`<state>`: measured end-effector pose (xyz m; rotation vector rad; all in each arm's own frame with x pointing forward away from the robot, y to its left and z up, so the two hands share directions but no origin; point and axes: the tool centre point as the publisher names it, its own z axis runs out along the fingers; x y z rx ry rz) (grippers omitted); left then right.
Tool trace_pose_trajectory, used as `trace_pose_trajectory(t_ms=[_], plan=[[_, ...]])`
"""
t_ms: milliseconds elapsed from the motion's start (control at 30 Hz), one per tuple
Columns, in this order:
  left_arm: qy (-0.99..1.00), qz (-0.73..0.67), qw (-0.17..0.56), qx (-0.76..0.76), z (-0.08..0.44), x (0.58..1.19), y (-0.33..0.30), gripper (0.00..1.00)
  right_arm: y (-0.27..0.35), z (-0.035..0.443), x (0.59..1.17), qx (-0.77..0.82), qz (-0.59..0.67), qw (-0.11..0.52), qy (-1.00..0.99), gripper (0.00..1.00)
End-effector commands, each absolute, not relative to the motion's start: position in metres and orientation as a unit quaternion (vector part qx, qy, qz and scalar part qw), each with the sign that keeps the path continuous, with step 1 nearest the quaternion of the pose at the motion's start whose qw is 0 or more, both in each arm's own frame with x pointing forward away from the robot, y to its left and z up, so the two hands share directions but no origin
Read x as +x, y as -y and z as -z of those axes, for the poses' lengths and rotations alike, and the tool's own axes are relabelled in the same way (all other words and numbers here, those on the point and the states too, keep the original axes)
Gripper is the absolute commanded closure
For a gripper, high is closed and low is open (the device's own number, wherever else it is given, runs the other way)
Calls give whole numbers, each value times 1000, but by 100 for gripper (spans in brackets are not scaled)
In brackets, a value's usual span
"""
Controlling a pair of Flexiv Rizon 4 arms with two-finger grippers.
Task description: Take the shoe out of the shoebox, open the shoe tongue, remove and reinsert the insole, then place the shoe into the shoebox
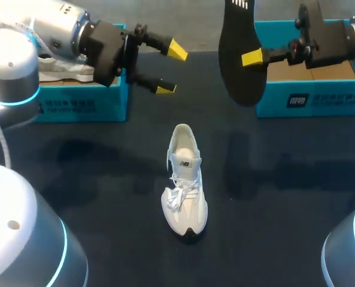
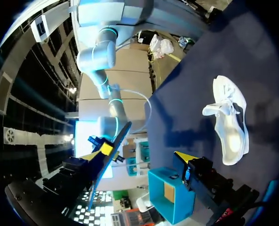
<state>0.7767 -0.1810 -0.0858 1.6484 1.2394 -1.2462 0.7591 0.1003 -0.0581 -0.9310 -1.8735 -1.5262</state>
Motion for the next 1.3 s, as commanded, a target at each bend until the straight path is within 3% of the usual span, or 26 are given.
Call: trace_pose_trajectory(t_ms=[33,767,1300], plan=[[-486,461,319,671,89,775,177,0,-103,56,767,-341,559,282,701,100],[-584,403,276,648,123,780,149,0,-110,72,773,-323,589,262,693,100],[-753,390,147,510,144,774,125,0,-121,81,777,-271,615,196,714,100]])
